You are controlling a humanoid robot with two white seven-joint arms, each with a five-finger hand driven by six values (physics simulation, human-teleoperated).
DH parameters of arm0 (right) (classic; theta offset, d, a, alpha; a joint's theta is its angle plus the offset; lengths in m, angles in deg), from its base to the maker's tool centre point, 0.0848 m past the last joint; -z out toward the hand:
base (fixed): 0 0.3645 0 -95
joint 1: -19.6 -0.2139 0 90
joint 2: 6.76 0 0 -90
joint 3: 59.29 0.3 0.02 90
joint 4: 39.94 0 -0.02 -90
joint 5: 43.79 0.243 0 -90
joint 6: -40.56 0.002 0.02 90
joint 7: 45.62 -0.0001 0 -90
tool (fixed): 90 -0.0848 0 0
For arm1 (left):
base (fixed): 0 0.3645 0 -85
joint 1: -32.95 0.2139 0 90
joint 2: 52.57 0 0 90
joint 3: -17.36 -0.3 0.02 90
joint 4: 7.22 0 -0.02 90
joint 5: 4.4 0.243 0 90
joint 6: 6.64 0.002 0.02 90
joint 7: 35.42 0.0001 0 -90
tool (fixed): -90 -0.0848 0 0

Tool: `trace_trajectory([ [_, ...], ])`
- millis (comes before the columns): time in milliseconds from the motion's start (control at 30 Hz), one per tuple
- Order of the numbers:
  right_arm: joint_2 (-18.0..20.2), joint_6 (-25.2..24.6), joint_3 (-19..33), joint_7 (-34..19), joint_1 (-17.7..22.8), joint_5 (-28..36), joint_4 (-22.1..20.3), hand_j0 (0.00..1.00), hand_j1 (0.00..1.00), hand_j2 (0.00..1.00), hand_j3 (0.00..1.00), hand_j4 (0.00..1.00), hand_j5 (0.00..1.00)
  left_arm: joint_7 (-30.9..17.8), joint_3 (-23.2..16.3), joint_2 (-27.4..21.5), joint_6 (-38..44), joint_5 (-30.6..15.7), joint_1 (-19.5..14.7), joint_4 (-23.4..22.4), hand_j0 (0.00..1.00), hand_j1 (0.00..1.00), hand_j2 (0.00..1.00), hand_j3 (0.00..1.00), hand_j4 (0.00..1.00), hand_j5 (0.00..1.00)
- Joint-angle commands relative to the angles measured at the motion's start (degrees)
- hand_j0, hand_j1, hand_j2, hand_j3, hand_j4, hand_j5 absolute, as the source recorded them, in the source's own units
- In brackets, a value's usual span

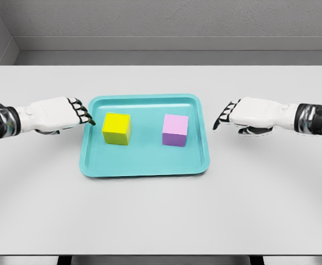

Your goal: Push two cubes

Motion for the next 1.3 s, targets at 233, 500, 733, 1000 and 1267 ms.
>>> trace_trajectory([
  [233,-1.4,-0.1,-1.4,0.0,-1.0,-8.1,0.9,0.71,0.71,0.71,0.71,0.71,0.71,-0.4,-0.1,1.3,0.1,-0.2,0.0,0.0,0.88,0.88,0.88,0.88,0.88,0.88],
  [500,-2.3,-0.1,-1.4,0.0,-1.7,-12.3,0.4,0.71,0.71,0.71,0.71,0.71,0.71,-0.7,-0.1,2.3,0.1,-0.2,0.1,0.2,0.88,0.88,0.88,0.88,0.88,0.88],
  [733,-3.6,-0.1,-2.4,0.0,-2.5,-13.0,-2.5,0.71,0.71,0.71,0.71,0.71,0.71,-0.7,-0.1,3.1,0.1,-0.2,-0.1,0.3,0.88,0.88,0.88,0.88,0.88,0.88],
  [1000,-5.2,-0.1,-4.3,0.0,-3.3,-14.4,-2.4,0.71,0.71,0.71,0.71,0.71,0.71,-1.2,0.0,4.5,0.1,-0.2,-0.2,1.2,0.88,0.88,0.88,0.88,0.88,0.88],
  [1267,-6.7,-0.1,-5.3,0.0,-4.0,-15.5,-2.6,0.71,0.71,0.71,0.71,0.71,0.71,-1.6,0.0,5.6,0.1,-0.2,-0.3,2.5,0.87,0.87,0.87,0.87,0.87,0.87],
])
